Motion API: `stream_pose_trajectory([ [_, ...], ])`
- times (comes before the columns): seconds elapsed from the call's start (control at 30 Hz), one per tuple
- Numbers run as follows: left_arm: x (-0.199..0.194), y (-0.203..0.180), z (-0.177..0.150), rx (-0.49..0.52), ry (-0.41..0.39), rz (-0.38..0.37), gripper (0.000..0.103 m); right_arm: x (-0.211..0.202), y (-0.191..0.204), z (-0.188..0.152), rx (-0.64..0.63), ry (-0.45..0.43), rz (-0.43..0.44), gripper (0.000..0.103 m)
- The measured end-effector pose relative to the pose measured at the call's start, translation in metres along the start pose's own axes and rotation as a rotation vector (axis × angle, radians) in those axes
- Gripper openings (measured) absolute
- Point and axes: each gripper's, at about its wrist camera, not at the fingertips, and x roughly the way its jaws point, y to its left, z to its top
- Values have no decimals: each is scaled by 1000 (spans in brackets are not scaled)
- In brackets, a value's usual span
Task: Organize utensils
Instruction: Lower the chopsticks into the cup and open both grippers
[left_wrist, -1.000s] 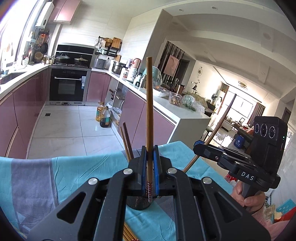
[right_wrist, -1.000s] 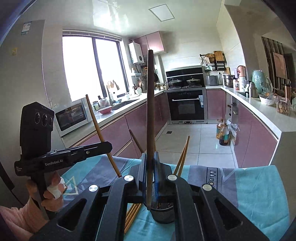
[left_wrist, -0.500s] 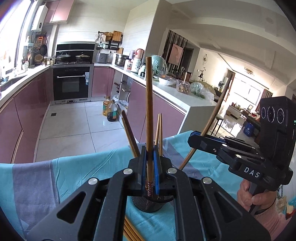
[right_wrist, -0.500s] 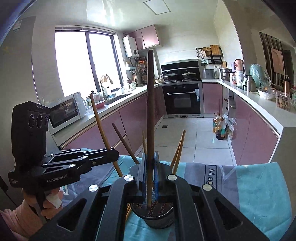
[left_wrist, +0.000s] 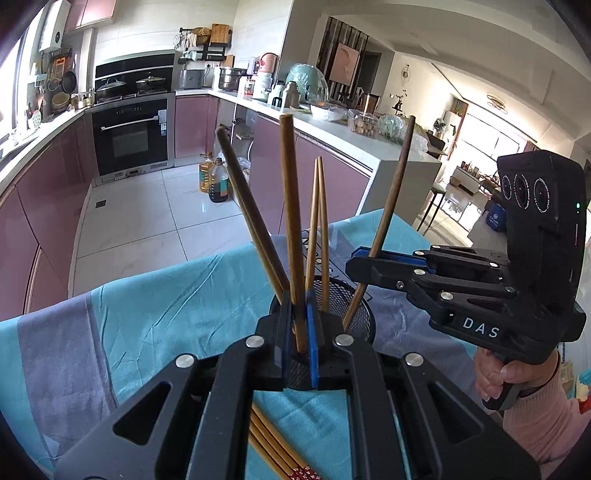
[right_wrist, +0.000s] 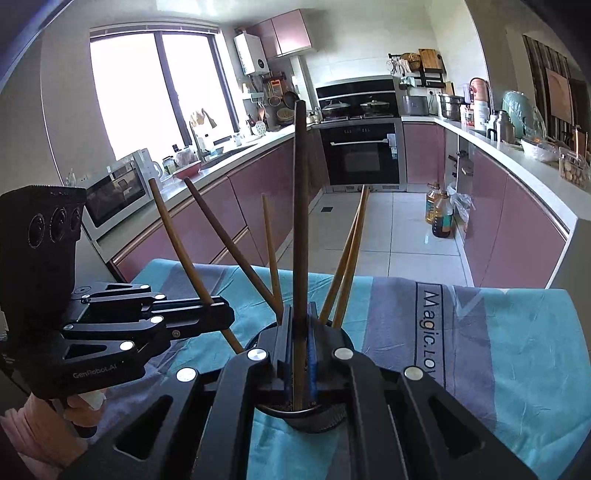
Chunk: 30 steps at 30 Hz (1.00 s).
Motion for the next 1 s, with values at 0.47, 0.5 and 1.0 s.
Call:
stream_pose_trajectory([
  [0.47,27,10,3,-39,47,-2,8,16,-10,0,44,25,-5,8],
  [0.5,29,11,4,-43,47,0,9,17,-10,0,46,26,-5,8],
  [1.0,11,12,-10,-63,-21,9,24,11,-10,-7,59,5,10,14],
])
